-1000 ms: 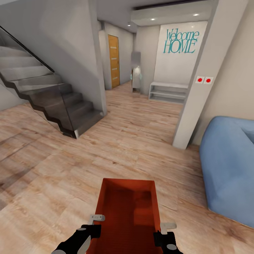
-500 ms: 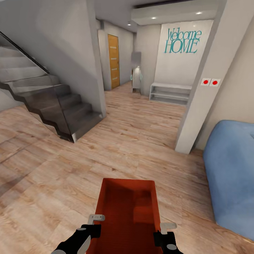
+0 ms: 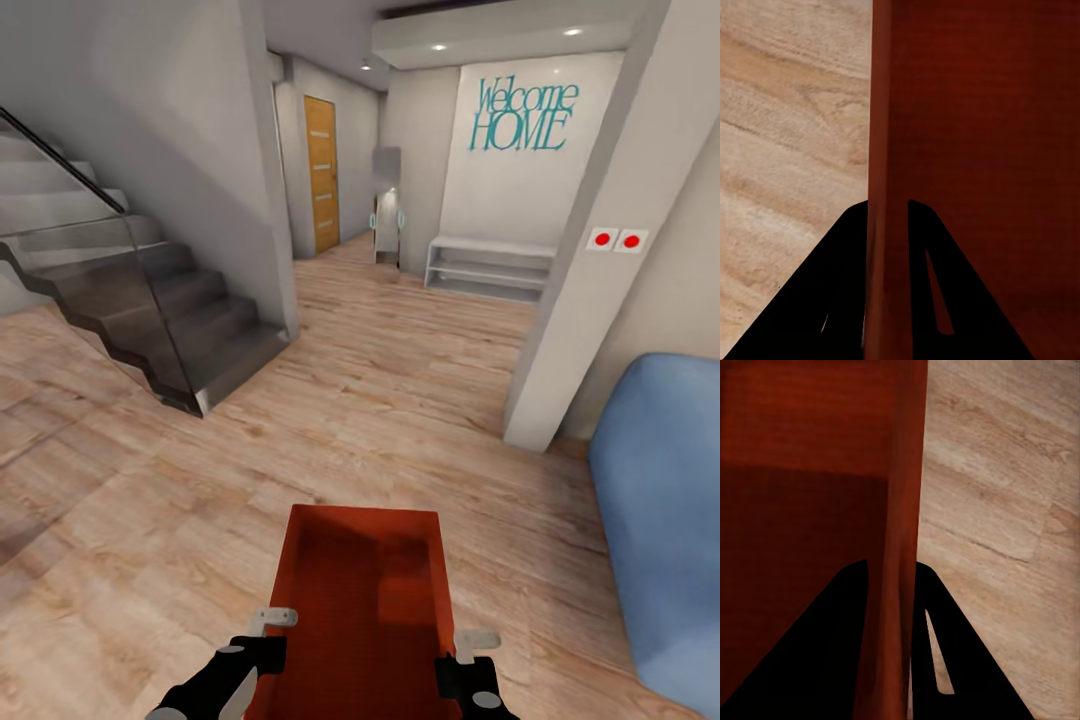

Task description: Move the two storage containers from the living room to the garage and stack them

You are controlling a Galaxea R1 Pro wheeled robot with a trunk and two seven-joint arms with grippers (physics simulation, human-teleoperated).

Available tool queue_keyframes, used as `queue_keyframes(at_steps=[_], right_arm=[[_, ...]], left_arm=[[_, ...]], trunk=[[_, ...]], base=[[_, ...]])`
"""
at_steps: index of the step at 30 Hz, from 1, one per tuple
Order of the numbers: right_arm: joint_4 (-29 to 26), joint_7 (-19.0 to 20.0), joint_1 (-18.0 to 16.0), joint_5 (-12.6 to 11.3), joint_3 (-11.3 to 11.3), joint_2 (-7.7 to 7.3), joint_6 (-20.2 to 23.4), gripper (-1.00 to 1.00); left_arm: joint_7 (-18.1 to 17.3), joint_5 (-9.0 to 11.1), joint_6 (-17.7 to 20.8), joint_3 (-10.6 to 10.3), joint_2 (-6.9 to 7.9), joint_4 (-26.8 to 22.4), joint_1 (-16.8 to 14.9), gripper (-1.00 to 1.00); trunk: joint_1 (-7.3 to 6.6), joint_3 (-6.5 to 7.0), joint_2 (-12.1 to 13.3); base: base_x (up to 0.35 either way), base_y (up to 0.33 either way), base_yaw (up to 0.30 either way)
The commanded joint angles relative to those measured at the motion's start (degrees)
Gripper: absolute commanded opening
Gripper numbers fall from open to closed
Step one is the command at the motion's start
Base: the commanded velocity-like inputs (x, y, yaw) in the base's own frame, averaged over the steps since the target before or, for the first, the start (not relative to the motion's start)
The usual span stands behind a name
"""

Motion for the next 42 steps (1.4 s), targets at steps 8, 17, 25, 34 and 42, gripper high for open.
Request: queue_keyframes(at_steps=[8,17,25,34,42], right_arm=[[-0.1,-0.3,-0.1,0.5,-0.9,-1.04,-0.4,-1.0],[-0.1,-0.3,-0.1,0.5,-0.9,-1.05,-0.4,-1.0],[-0.1,-0.3,-0.1,0.5,-0.9,-1.05,-0.4,-1.0],[-0.1,-0.3,-0.1,0.5,-0.9,-1.05,-0.4,-1.0],[-0.1,-0.3,-0.1,0.5,-0.9,-1.05,-0.4,-1.0]], left_arm=[[0.7,0.3,0.4,-0.2,0.09,-1.0,0.0,-1.0],[0.7,0.3,0.4,-0.2,0.09,-1.1,0.0,-1.0],[0.7,0.3,0.4,-0.2,0.09,-1.0,0.0,-1.0],[0.7,0.3,0.4,-0.2,0.09,-1.0,0.0,-1.0],[0.7,0.3,0.4,-0.2,0.09,-1.1,0.0,-1.0]], trunk=[[0.03,-0.05,0.0],[0.03,-0.05,0.0],[0.03,-0.05,0.0],[0.03,-0.05,0.0],[0.03,-0.05,0.0]], base=[[0.323,0.0,0.0],[0.323,0.0,0.0],[0.323,0.0,0.0],[0.323,0.0,0.0],[0.323,0.0,0.0]])
